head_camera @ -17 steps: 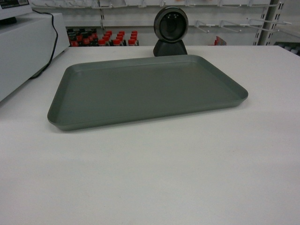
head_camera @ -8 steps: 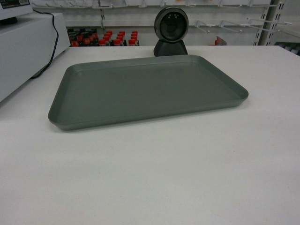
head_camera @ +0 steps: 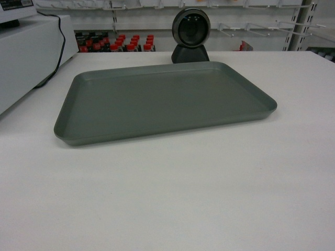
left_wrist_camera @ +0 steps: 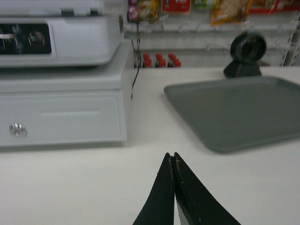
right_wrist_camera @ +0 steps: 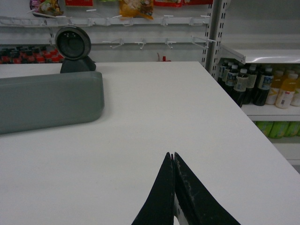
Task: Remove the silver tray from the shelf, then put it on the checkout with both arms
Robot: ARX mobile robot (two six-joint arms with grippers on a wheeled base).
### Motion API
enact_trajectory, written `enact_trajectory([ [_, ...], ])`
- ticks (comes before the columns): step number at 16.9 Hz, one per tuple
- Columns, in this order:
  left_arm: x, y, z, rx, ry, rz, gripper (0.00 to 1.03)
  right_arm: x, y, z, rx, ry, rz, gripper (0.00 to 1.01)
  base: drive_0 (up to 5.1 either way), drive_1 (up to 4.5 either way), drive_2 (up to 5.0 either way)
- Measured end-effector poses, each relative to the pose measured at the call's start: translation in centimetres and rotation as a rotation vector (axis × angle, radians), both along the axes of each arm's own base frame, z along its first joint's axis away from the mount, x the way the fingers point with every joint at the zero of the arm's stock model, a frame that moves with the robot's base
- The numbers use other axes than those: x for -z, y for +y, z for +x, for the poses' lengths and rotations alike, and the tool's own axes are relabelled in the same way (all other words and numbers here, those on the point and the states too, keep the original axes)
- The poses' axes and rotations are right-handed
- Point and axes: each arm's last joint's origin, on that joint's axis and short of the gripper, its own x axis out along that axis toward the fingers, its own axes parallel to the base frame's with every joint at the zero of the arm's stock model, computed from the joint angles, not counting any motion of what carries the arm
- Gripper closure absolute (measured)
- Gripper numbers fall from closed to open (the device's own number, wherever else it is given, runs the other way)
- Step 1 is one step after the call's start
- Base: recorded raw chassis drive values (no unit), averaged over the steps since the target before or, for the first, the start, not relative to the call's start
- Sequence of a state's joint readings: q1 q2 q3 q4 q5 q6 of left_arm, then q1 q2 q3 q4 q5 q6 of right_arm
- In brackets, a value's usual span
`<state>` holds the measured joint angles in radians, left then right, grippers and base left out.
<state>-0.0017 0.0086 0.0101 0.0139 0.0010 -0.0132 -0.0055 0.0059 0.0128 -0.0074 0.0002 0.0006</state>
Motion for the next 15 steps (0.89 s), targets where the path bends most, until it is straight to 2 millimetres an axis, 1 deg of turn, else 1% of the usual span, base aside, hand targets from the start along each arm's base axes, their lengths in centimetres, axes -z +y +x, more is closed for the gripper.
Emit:
enact_trajectory([
  [2, 0.26, 0.02, 0.01, -0.004, 0.026, 0.0, 1.01, -0.04, 0.01, -0.01, -0.002, -0.005, 0.0, 0.99, 0.0, 0.0, 0.0],
  [6, 0.21, 0.02, 0.02, -0.003, 0.02, 0.0, 1.01, -0.06, 0.01, -0.01, -0.001, -0.006, 0.0, 0.99, 0.0, 0.0, 0.0],
  [7, 0.21, 0.02, 0.02, -0.003, 0.02, 0.0, 0.91, -0.06, 0.01, -0.01, -0.001, -0.006, 0.0, 0.88, 0.0, 0.0, 0.0],
  [8, 0.21, 0.02, 0.02, -0.003, 0.02, 0.0, 0.78, -0.06, 0.01, -0.01, -0.001, -0.006, 0.0, 0.75, 0.0, 0.0, 0.0],
  [9, 0.21, 0.02, 0.02, -0.003, 0.02, 0.0, 0.69, -0.06, 0.01, -0.01, -0.001, -0.006, 0.0, 0.66, 0.0, 0.0, 0.0],
  [10, 0.21, 0.02, 0.02, -0.003, 0.02, 0.0, 0.66, -0.06, 0.01, -0.01, -0.001, -0.006, 0.0, 0.62, 0.0, 0.0, 0.0],
  [11, 0.21, 0.02, 0.02, -0.003, 0.02, 0.0, 0.58, -0.06, 0.01, -0.01, -0.001, -0.006, 0.0, 0.55, 0.0, 0.0, 0.0],
  [15, 0.21, 0.02, 0.02, -0.003, 0.02, 0.0, 0.17, -0.06, 0.01, -0.01, -0.001, -0.006, 0.0, 0.13, 0.0, 0.0, 0.0],
])
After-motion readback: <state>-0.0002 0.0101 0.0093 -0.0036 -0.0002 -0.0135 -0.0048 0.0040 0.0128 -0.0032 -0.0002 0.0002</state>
